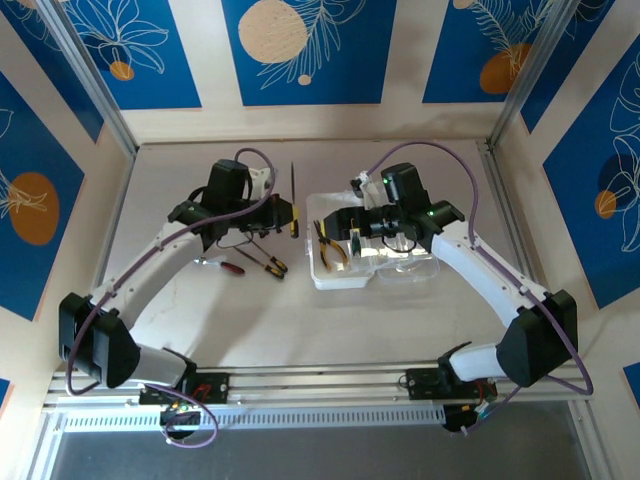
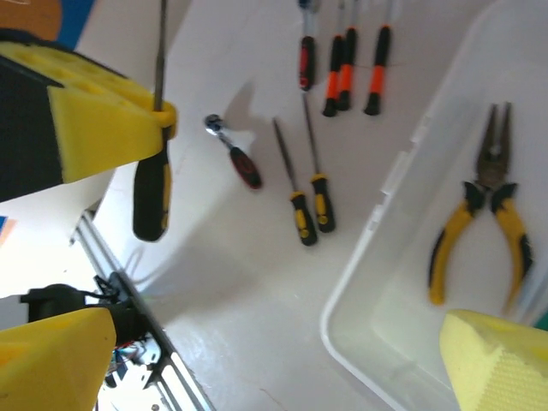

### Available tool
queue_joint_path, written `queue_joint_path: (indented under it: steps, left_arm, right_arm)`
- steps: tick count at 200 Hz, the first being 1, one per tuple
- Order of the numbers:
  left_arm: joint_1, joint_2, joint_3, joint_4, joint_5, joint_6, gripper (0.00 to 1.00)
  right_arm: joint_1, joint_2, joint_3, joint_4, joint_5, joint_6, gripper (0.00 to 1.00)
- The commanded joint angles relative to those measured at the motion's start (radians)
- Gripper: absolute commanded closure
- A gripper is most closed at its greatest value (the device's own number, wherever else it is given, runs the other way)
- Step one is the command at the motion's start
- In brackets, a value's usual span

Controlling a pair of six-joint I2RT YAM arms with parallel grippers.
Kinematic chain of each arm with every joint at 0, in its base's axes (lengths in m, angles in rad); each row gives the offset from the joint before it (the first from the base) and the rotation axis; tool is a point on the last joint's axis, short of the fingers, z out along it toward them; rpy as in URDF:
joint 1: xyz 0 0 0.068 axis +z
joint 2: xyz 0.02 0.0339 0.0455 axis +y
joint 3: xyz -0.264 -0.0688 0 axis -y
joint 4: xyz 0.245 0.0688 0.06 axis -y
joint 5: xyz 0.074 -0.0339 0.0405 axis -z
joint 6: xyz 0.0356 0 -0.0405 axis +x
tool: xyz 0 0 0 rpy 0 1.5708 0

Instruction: Pack the tool kit

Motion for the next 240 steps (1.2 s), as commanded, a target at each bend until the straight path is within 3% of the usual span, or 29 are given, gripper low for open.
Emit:
queue_joint_path:
  steps: [1, 52, 115, 147, 187, 198, 219, 240]
  left_arm:
    - [-0.037, 0.018, 0.018, 0.166, 0.118, -0.055, 1.0]
    - [-0.106, 0.067, 0.019, 0.23, 0.169, -0.055, 1.0]
    - [-0.16, 0.091, 0.035, 0.229, 0.171, -0.024, 1.0]
    - [-0.163, 0.089, 0.046, 0.204, 0.16, -0.007, 1.0]
    - [-0.162, 0.104, 0.059, 0.169, 0.119, 0.015, 1.0]
    - [-0.163, 0.113, 0.066, 0.155, 0.11, 0.024, 1.0]
    - [-0.161, 0.124, 0.111, 0.051, 0.062, 0.098, 0.74]
    - [-0.151, 0.099, 0.156, -0.083, -0.058, 0.19, 0.31]
  right_arm:
    - [-0.001, -0.019, -0.011, 0.081, -0.093, 0.038, 0.06]
    - [-0.066, 0.002, 0.011, 0.213, -0.141, 0.136, 0.2]
    - [-0.087, 0.082, 0.062, 0.227, -0.11, 0.171, 0.42]
    - [-0.086, 0.099, 0.062, 0.24, -0.122, 0.184, 0.61]
    - [-0.089, 0.086, 0.059, 0.227, -0.123, 0.178, 0.99]
    - [-0.095, 0.079, 0.058, 0.216, -0.122, 0.172, 1.0]
    - [-0.119, 0.066, 0.064, 0.173, -0.113, 0.152, 1.0]
    - [-0.172, 0.057, 0.104, 0.057, -0.094, 0.095, 1.0]
